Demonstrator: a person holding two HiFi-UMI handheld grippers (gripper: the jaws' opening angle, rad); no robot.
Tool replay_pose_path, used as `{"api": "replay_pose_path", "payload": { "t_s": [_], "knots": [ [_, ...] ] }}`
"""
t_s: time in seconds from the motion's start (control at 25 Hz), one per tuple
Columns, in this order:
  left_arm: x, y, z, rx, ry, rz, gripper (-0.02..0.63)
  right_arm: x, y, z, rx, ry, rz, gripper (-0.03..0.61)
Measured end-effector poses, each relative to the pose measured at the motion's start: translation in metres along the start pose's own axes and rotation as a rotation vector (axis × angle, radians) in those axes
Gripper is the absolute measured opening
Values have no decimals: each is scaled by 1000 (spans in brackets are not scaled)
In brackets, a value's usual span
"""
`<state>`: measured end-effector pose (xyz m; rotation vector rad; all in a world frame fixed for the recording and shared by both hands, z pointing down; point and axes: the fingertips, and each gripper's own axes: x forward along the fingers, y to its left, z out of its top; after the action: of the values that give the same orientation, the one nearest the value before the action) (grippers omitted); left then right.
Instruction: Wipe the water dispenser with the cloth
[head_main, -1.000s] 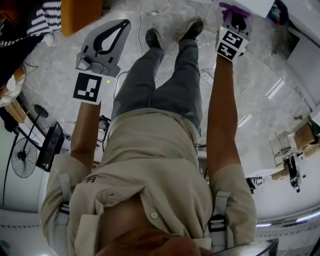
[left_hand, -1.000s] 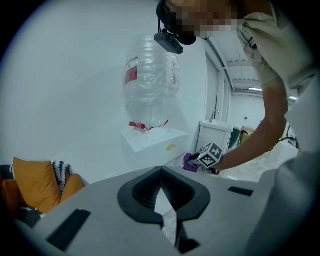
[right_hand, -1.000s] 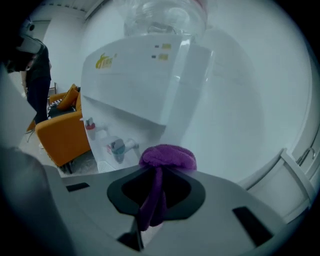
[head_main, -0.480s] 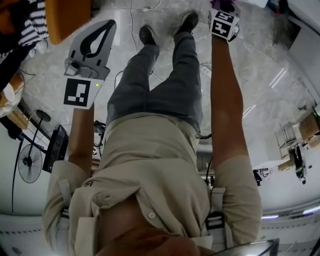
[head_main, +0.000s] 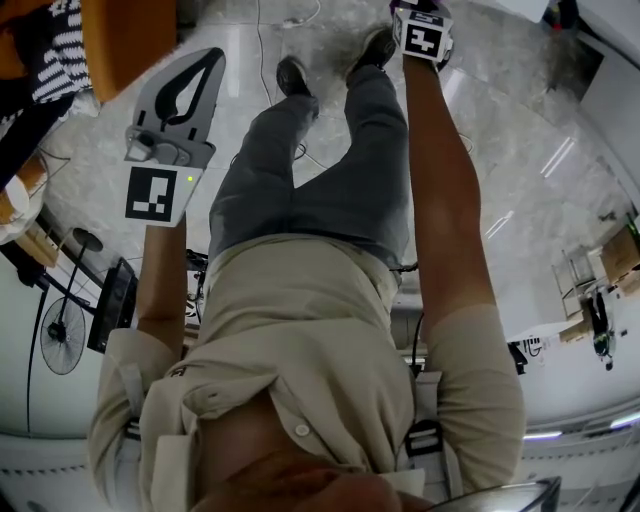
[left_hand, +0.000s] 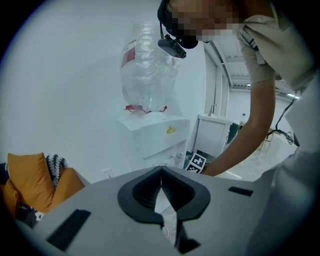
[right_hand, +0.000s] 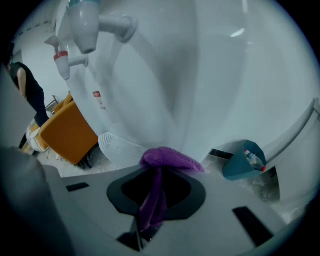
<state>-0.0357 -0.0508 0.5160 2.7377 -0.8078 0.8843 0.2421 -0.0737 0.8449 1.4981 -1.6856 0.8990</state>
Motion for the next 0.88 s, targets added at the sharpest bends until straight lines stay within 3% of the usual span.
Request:
{"api": "replay_pose_path", "payload": {
  "t_s": [0.36,0.56,0.76,0.88],
  "knots": [
    [-16,22,-23,-25,17,34,17,28,88,55,-114,-67,144,61],
    [-22,32,-32,-48,21,47,17,26,66,44,-135,-42,54,61],
    [-22,38,-35,-58,1,48,17,19,29,36,-19,-48,-80,61],
    [-24,42,-37,-67,-2,49,17,22,39,34,14,-46,-86,60]
  ]
}}
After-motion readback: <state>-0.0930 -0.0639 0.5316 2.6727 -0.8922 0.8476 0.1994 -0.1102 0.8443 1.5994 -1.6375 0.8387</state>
